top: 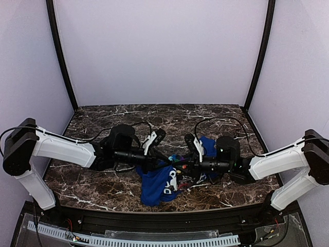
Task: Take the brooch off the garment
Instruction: Open the brooch on the crumpled clothing.
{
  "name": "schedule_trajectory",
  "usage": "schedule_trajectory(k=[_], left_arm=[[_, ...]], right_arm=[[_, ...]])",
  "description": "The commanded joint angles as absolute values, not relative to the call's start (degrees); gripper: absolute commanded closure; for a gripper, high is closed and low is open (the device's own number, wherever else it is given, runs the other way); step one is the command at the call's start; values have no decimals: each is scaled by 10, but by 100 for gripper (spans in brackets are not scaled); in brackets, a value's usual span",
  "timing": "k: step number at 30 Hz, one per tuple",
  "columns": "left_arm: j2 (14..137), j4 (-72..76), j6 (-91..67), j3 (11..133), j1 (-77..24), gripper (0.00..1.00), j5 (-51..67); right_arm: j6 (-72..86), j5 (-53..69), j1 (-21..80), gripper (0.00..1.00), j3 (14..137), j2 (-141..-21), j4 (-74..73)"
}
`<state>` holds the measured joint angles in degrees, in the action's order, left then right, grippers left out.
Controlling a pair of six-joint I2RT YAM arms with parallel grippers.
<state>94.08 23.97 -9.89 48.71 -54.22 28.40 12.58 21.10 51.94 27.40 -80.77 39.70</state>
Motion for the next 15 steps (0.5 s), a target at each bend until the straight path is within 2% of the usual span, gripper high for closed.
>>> schedule_trajectory(k=[1, 15], left_arm=[[928, 238, -98, 501, -545, 99, 290], [922, 231, -79, 498, -545, 99, 310]], right_arm=[[124, 183, 521, 80, 287, -818, 394], [130, 196, 520, 92, 294, -820, 384]])
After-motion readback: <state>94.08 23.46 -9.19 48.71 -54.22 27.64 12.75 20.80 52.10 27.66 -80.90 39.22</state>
